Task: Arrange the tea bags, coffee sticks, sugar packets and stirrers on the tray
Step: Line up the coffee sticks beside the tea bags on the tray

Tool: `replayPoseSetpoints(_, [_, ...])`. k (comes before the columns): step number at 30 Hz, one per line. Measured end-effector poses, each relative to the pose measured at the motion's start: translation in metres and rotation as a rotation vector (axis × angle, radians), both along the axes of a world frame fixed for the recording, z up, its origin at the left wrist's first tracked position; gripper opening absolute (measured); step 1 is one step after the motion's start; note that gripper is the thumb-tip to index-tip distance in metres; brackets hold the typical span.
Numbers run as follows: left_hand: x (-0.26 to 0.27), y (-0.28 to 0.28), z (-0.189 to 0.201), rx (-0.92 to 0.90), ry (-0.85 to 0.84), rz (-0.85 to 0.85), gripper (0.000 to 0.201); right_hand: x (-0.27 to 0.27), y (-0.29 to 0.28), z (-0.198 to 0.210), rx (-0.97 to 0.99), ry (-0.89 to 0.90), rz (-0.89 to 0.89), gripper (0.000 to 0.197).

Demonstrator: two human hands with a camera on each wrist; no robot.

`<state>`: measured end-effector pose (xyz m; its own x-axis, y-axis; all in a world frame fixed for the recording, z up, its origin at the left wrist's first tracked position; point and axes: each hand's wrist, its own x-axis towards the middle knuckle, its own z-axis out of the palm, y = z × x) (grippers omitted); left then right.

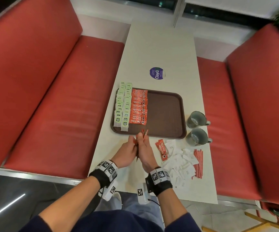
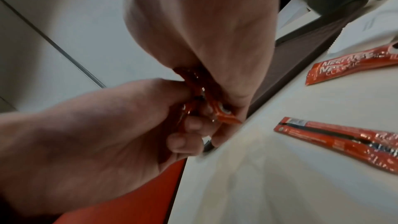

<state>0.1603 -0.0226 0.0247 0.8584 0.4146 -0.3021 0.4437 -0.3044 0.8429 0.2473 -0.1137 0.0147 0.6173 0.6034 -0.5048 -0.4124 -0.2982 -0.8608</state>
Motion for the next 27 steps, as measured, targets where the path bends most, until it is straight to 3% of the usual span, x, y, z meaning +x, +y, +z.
replayPoseSetpoints(3, [0.002, 0.000, 0.008, 0.077, 0.019, -0.058, 0.024, -0.002, 0.002, 0.002, -0.009, -0.063, -0.053, 0.040])
replayPoseSetpoints(6, [-0.001, 0.002, 0.014, 0.070, 0.065, -0.117, 0.012, 0.001, 0.001, 0.004, 0.019, -0.045, -0.184, 0.018])
replayPoseSetpoints(10, [-0.007, 0.010, 0.016, 0.037, 0.079, 0.053, 0.028, 0.015, -0.009, 0.019, -0.032, -0.095, -0.254, 0.011])
replayPoseSetpoints(12, [-0.010, 0.014, 0.022, -0.087, 0.071, 0.184, 0.041, 0.020, -0.013, 0.032, -0.110, -0.240, -0.152, 0.013])
replayPoseSetpoints(17, [0.005, 0.005, 0.043, -0.692, -0.038, 0.356, 0.080, 0.003, 0.001, 0.058, -0.200, -0.590, 0.304, 0.019])
replayPoseSetpoints(18, [0.010, 0.002, 0.042, -0.769, -0.080, 0.369, 0.078, -0.002, 0.006, 0.060, -0.201, -0.629, 0.373, 0.024])
replayPoseSetpoints(21, [0.019, 0.000, 0.043, -0.868, -0.139, 0.454, 0.046, -0.003, 0.011, 0.068, -0.295, -0.591, 0.512, 0.047])
replayPoseSetpoints(27, [0.019, 0.007, 0.046, -0.937, -0.147, 0.579, 0.019, 0.007, -0.007, 0.070, -0.207, -0.403, 0.546, 0.062])
